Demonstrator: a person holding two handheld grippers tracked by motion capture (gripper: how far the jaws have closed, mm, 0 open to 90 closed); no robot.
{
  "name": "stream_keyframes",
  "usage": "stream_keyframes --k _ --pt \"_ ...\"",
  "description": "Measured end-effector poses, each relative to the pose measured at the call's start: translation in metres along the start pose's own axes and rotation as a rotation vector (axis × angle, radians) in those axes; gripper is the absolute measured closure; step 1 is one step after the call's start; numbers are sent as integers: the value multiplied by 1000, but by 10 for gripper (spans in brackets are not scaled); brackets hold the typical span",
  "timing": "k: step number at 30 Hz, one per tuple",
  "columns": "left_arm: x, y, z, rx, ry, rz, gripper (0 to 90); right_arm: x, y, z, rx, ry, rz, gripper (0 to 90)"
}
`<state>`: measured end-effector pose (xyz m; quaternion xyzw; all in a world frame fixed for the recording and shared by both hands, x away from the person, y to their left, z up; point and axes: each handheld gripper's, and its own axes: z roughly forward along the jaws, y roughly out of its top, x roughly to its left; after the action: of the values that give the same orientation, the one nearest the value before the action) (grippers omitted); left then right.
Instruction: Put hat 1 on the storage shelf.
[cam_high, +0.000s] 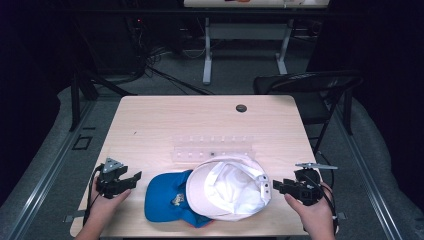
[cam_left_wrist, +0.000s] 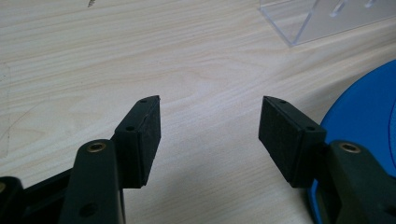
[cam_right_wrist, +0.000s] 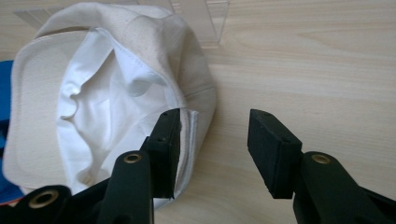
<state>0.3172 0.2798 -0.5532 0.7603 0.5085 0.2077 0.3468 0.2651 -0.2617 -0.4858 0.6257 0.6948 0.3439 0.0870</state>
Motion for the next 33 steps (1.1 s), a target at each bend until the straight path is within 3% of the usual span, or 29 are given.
stream_keyframes --k 3,11,25,33 --pt "0 0 1 4 -2 4 394 2 2 5 39 29 19 542" --pt "-2 0 2 15 -7 7 393 4 5 21 84 65 26 515" --pt "-1 0 3 19 -7 8 394 -1 4 48 130 132 92 507" --pt "-1 0 4 20 -3 9 400 0 3 61 158 160 90 525"
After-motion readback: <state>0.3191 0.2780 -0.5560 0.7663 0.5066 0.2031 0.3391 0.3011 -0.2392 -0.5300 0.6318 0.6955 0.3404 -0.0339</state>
